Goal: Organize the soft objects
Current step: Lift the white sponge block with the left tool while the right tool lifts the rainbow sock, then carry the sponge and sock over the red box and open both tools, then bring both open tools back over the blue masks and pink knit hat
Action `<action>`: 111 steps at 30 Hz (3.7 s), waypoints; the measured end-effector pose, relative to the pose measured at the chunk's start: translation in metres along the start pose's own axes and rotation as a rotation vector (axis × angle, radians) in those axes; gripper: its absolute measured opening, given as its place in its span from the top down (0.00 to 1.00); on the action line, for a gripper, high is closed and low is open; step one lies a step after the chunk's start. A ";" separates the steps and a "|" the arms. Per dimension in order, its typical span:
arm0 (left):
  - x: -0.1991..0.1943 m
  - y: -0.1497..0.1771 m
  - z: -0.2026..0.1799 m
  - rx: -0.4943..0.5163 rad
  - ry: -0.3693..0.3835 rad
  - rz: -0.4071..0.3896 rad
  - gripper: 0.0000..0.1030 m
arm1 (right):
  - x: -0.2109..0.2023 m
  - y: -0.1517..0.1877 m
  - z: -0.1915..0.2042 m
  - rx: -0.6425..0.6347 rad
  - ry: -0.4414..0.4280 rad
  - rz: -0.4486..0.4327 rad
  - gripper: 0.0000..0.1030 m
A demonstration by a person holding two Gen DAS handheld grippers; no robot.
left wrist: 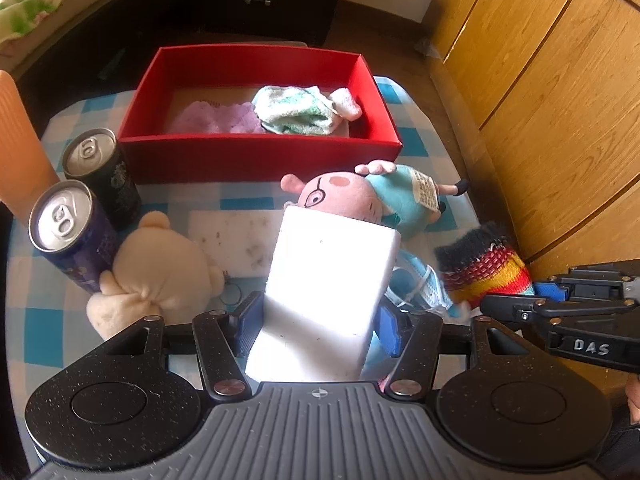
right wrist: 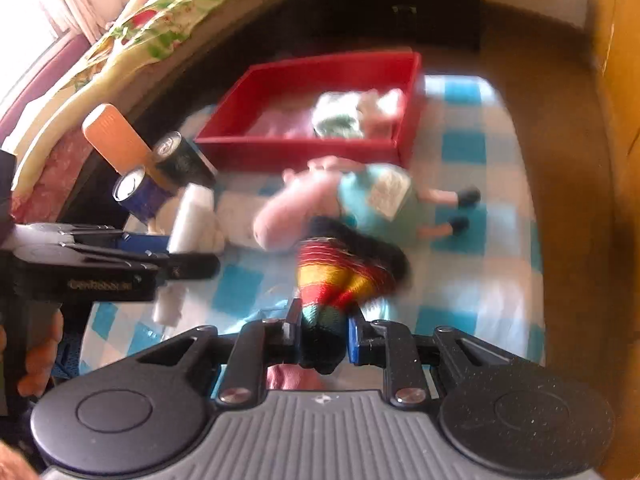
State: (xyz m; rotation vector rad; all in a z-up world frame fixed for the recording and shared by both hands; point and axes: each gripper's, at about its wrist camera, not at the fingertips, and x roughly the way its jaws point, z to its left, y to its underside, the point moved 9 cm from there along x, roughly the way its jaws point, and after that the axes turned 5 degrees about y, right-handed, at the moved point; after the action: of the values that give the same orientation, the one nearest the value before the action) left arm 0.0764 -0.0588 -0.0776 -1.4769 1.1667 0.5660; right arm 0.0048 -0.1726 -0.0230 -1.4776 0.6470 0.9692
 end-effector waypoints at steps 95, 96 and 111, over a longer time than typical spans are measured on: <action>0.018 -0.163 0.057 -0.080 -0.172 -0.224 0.09 | 0.031 -0.198 -0.015 0.200 -0.014 -0.288 0.41; 0.013 -0.158 0.055 -0.075 -0.180 -0.227 0.08 | 0.024 -0.195 -0.013 0.190 0.000 -0.298 0.41; 0.037 -0.056 -0.002 0.083 -0.120 -0.031 0.09 | -0.004 -0.085 -0.006 0.194 0.009 -0.184 0.41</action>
State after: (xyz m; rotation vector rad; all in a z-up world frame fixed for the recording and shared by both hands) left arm 0.1405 -0.0797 -0.0826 -1.3695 1.0594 0.5701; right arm 0.0755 -0.1663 0.0244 -1.3438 0.5834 0.7370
